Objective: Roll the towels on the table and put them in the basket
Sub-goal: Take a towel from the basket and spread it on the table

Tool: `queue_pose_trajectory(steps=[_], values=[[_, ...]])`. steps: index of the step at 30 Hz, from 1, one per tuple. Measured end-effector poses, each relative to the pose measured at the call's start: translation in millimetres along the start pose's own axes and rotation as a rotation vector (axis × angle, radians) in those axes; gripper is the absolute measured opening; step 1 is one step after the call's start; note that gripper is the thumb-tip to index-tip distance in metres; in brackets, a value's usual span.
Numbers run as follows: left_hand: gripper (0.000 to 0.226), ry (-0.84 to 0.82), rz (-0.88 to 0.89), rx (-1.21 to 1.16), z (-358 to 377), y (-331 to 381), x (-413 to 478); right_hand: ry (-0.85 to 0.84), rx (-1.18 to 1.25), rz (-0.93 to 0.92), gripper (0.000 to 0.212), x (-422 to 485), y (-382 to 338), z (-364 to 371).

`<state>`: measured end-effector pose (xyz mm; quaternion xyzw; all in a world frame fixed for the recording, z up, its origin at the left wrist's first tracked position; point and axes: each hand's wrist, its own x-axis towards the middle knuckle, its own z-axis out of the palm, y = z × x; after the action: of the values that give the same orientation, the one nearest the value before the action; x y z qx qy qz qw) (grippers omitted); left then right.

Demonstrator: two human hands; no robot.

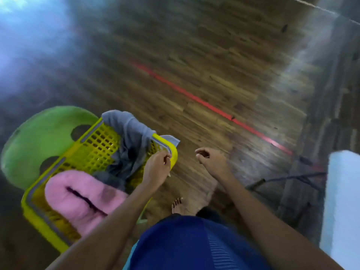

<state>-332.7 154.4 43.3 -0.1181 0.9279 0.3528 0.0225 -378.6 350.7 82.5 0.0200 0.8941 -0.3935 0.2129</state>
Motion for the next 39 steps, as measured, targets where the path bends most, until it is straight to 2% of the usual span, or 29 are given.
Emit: queue_pose_trajectory(steps=[4,9,15,21,30,37,39], values=[[0.017,0.145,-0.219,-0.045,1.1,-19.5,0.2,-0.206,-0.070,-0.123,0.014,57.4,-29.1,17.4],[0.017,0.251,-0.471,-0.070,16.4,-29.5,17.6,-0.459,-0.187,-0.254,0.018,130.1,-55.3,42.8],[0.015,0.438,-0.735,-0.128,24.2,-9.3,62.2,-0.698,-0.358,-0.424,0.018,206.5,-89.4,54.1],[0.016,0.498,-0.807,-0.112,5.5,-13.8,118.6,-0.762,-0.416,-0.560,0.019,257.4,-133.5,78.5],[0.021,0.553,-0.696,0.030,-17.2,-80.6,197.0,-0.743,-0.501,-0.721,0.017,308.9,-162.4,168.9],[0.006,0.522,-0.636,0.223,-12.8,-101.8,205.5,-0.748,-0.349,-0.801,0.012,321.3,-149.9,175.9],[0.006,0.500,-0.635,0.247,-13.7,-100.8,203.4,-0.773,-0.315,-0.775,0.014,322.0,-149.2,170.5]])
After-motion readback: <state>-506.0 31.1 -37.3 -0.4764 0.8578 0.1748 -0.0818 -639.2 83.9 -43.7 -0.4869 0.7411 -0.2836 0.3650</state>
